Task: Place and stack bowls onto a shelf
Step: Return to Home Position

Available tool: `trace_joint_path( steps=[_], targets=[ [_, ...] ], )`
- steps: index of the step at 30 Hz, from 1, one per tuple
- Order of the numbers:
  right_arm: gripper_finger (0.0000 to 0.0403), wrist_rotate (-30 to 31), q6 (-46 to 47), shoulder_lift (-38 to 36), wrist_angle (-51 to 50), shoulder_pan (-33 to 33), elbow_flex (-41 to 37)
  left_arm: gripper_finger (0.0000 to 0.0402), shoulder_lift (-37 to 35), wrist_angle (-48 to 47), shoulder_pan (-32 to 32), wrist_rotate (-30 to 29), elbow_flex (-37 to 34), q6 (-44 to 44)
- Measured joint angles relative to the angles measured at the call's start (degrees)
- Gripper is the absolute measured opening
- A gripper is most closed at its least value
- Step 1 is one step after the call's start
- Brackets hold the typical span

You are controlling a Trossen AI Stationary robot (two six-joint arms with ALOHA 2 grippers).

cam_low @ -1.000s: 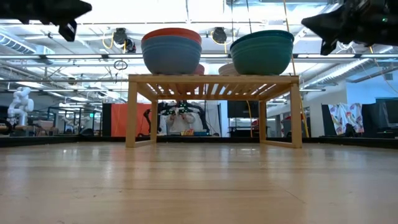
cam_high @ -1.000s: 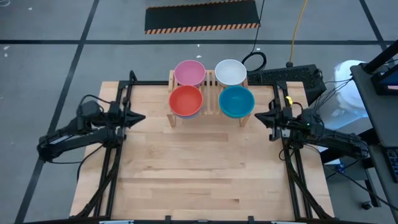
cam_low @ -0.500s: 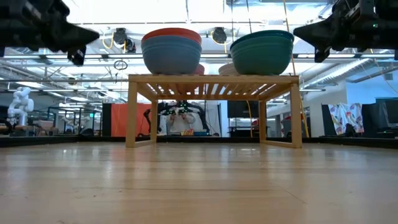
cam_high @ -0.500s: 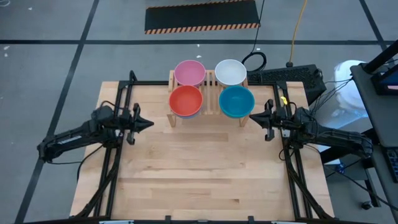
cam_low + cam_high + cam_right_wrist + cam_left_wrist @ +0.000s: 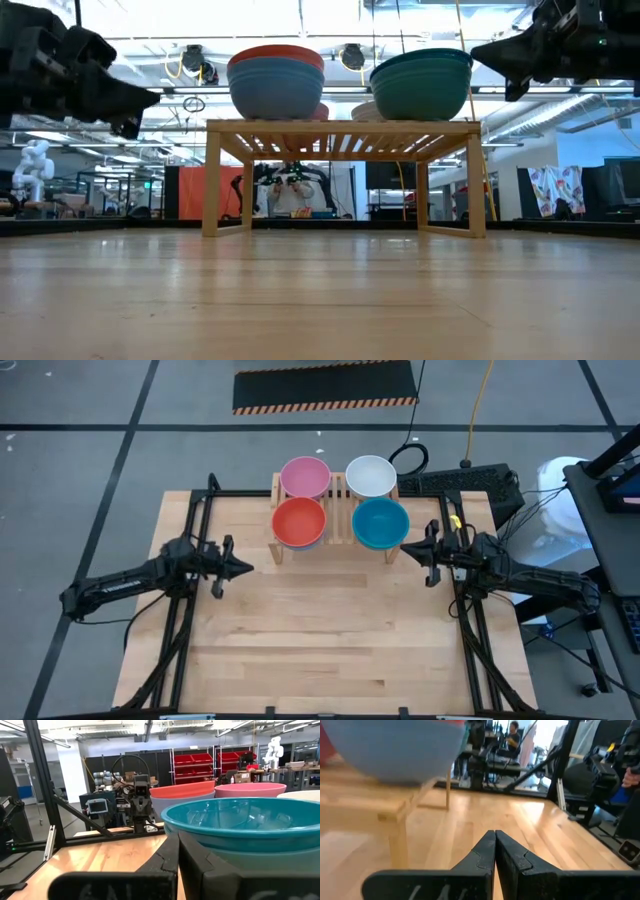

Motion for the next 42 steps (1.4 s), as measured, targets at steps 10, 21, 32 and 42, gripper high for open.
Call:
trace_joint_path(
  steps=[10, 21, 32, 42],
  targets=[
    [0.0000, -0.01, -0.84, 3.15, 0.01, 0.00, 0.00, 0.0015, 0.05, -1.91, 0.00, 0.02, 0.01, 1.52],
    [0.0000, -0.02, -5.37, 6.31, 5.29, 0.00, -2.80, 0.0015, 0.05, -3.02, 0.00, 0.00, 0.05, -3.75],
    [0.0000, -0.09, -3.34, 6.18, 15.95, -0.03, -9.21, 0.0015, 0.05, -3.00, 0.02, 0.00, 0.05, -6.79],
    [0.0000, -0.07, -3.44, 6.10, 12.37, -0.07, -9.36, 0.0015, 0.05, -3.00, 0.00, -0.04, 0.05, -5.72]
  ],
)
